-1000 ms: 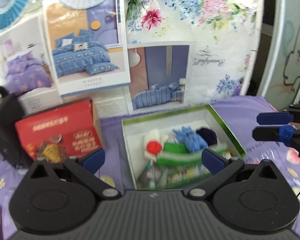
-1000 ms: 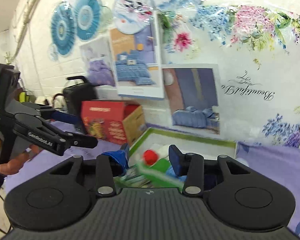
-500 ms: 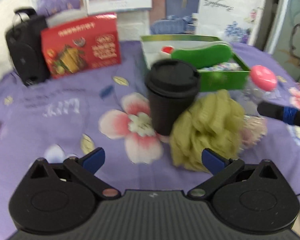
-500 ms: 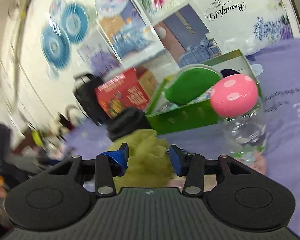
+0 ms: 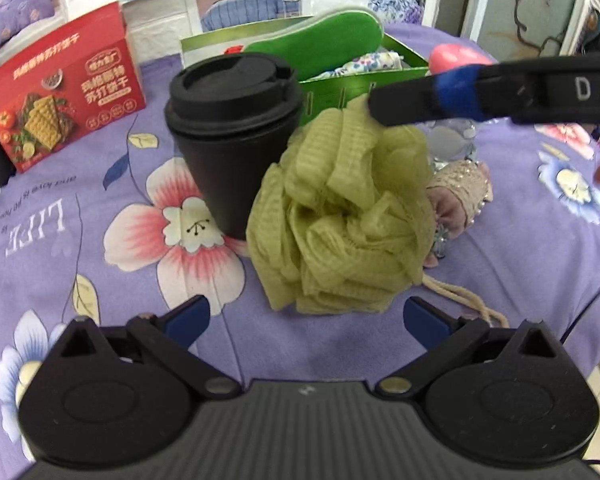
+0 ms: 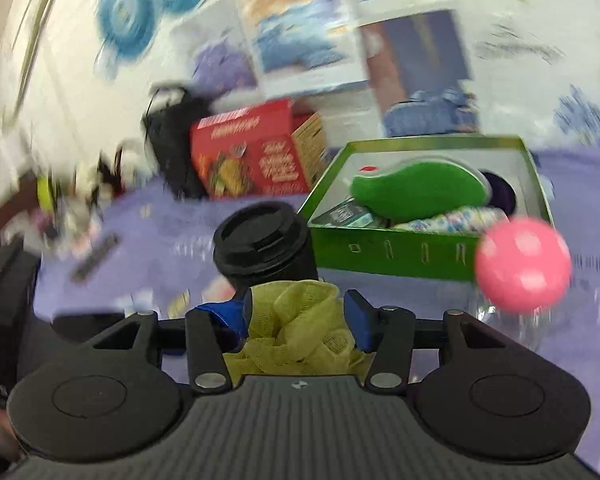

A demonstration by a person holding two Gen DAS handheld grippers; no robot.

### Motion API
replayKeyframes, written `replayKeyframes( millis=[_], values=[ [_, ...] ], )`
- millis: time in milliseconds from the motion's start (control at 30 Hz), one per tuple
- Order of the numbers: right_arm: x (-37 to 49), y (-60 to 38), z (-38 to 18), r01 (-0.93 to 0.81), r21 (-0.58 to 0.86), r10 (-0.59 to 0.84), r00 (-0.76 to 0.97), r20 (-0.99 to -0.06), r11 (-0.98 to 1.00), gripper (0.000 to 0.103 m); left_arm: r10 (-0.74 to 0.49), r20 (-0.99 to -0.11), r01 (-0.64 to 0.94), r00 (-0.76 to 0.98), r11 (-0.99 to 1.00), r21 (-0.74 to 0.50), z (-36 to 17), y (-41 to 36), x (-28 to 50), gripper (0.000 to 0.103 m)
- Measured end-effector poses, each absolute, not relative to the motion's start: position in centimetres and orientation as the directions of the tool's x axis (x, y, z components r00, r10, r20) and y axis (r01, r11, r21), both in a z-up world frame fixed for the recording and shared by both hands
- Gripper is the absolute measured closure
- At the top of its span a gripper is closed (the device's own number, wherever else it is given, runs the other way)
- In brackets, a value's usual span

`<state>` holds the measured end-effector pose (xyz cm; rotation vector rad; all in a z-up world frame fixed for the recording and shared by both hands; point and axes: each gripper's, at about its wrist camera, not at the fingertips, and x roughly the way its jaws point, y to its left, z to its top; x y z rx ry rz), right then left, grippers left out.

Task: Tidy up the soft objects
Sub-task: 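Move the right tool to the olive mesh sponge and close on it, then lift the olive mesh sponge with the right gripper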

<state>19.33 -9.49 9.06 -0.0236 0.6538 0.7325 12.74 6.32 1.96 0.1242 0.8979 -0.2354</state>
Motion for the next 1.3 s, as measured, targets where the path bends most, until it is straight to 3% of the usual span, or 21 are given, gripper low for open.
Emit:
replayKeyframes(
  millis=[133, 300, 567, 633, 733, 833, 933, 1067, 1300],
  values=[
    [20.8, -6.9, 10.4, -0.735, 0.050, 0.569, 0.478, -0.669, 0.676, 0.062, -0.152, -0.766, 0.293, 0.624, 0.955, 0.050, 2.2, 5.9, 13.4, 0.000],
    [24.6, -5.7, 9.4, -0.765, 0.213, 0.593, 0.258, -0.763, 0.608, 0.056, -0.210, -0.754, 0.364, 0.622, 0.931, 0.041, 1.7, 5.4, 14.7, 0.000],
    [25.3, -4.4, 5.2, -0.779, 0.190, 0.543, 0.219, -0.810, 0.598, 0.034, -0.233, -0.767, 0.367, 0.598, 0.930, 0.004, 0.4, 5.1, 16.7, 0.000],
    [25.3, -4.3, 5.0, -0.768, 0.206, 0.546, 0.213, -0.811, 0.606, 0.032, -0.241, -0.765, 0.360, 0.597, 0.933, -0.013, 0.3, 5.2, 16.8, 0.006],
    [25.2, -4.4, 4.8, -0.767, 0.206, 0.546, 0.216, -0.809, 0.608, 0.032, -0.272, -0.763, 0.328, 0.586, 0.941, -0.084, 0.2, 5.5, 16.9, 0.023],
    [24.5, -5.2, 4.8, -0.773, 0.229, 0.590, 0.221, -0.777, 0.591, 0.042, -0.295, -0.760, 0.284, 0.579, 0.947, -0.151, 0.8, 6.0, 16.1, 0.036],
    [22.1, -6.7, 5.4, -0.776, 0.267, 0.640, 0.217, -0.737, 0.571, 0.048, -0.311, -0.751, 0.281, 0.582, 0.944, -0.173, 1.9, 6.0, 13.4, 0.038],
    [17.5, -8.5, 5.2, -0.750, 0.345, 0.687, 0.195, -0.699, 0.564, 0.048, -0.319, -0.771, 0.292, 0.550, 0.939, -0.180, 2.6, 5.2, 9.0, 0.038],
    [13.7, -8.1, 6.0, -0.767, 0.348, 0.724, 0.212, -0.656, 0.540, 0.048, -0.286, -0.768, 0.281, 0.573, 0.949, -0.144, 4.1, 5.0, 5.3, 0.038]
  ],
)
